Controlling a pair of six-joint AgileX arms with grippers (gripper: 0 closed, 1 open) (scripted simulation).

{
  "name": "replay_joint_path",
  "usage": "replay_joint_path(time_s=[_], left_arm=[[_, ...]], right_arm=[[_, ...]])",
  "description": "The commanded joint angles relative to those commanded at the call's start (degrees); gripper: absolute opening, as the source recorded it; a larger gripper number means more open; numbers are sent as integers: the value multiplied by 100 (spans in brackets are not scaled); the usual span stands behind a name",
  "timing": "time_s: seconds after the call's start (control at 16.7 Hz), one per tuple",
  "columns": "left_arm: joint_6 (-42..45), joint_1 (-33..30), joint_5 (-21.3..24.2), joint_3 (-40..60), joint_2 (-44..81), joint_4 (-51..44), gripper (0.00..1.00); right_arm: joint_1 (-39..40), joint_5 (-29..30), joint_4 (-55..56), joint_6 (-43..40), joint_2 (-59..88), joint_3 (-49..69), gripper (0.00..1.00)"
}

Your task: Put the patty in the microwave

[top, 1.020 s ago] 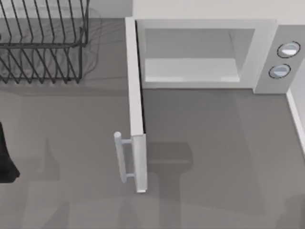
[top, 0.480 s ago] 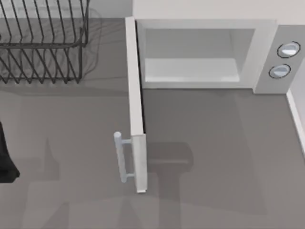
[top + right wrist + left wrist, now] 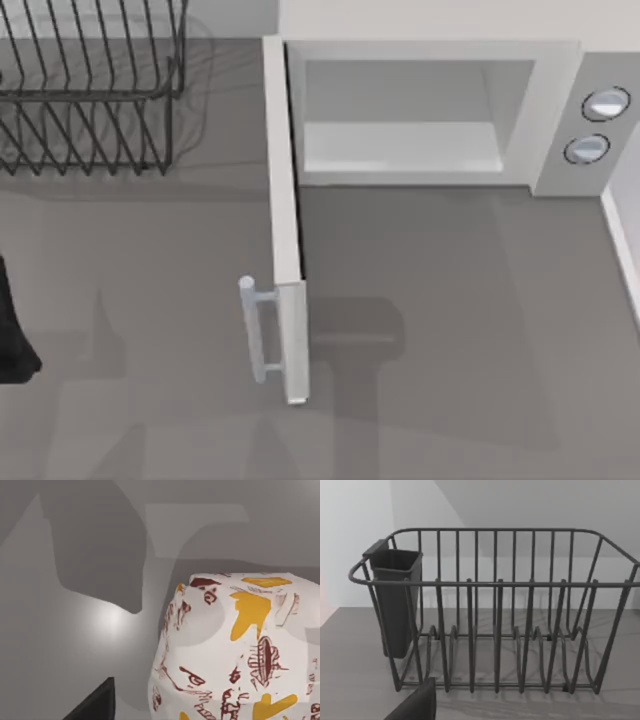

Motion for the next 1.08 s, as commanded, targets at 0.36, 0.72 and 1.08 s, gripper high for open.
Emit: replay_joint_path(time_s=[0.36,0.72,1.08], left_arm=[[0,0,0,0,0,0,100],[0,0,0,0,0,0,100],[0,0,0,0,0,0,100]], right_arm=[[-2,0,1375,5,697,-660,100],[-3,1,1406,5,719,-680,85],[-3,1,1406,5,719,-680,40]])
